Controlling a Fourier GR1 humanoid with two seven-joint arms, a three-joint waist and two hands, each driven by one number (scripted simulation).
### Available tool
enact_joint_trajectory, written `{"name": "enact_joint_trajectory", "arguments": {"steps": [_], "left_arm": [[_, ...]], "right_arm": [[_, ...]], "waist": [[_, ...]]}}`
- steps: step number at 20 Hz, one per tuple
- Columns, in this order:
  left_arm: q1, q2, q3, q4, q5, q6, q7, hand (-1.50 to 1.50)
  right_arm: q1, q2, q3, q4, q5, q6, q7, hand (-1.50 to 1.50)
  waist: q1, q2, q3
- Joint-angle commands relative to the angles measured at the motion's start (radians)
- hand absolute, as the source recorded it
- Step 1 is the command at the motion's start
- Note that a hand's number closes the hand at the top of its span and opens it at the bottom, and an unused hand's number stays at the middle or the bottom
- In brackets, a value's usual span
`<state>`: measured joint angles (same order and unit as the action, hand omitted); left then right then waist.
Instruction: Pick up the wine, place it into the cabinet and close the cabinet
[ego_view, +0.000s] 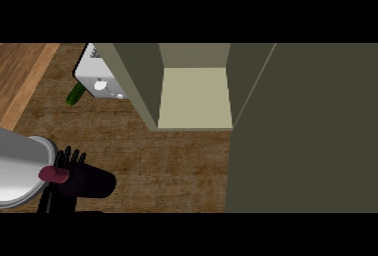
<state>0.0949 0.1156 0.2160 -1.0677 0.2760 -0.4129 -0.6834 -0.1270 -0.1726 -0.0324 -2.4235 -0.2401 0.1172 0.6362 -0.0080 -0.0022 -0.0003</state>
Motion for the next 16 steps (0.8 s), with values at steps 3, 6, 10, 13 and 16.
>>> {"name": "enact_joint_trajectory", "arguments": {"steps": [3,6,10,13,16], "left_arm": [[-0.030,0.033,-0.004,0.048,0.037,-0.109,0.000,1.50],[0.013,-0.022,-0.085,0.034,-0.083,-0.063,-0.118,1.50],[-0.064,0.008,-0.085,0.074,-0.115,-0.026,-0.132,1.50],[-0.009,0.020,-0.117,0.051,-0.239,0.078,-0.263,1.50],[-0.086,-0.003,-0.091,0.046,-0.192,0.159,-0.111,1.50]], "right_arm": [[0.093,0.026,0.008,-0.159,-0.085,0.009,0.018,-1.50],[0.098,0.054,0.046,-0.174,-0.040,-0.010,0.007,-1.50],[0.068,0.048,0.006,-0.075,-0.075,0.018,-0.043,-1.50],[0.091,0.040,0.034,-0.150,-0.053,0.004,0.010,-1.50],[0.069,0.051,0.035,-0.158,-0.052,-0.025,0.038,-1.50]], "waist": [[-0.001,0.000,0.000],[-0.002,-0.002,0.000],[0.002,0.001,0.000],[-0.002,-0.001,0.000],[0.001,0.000,0.000]]}}
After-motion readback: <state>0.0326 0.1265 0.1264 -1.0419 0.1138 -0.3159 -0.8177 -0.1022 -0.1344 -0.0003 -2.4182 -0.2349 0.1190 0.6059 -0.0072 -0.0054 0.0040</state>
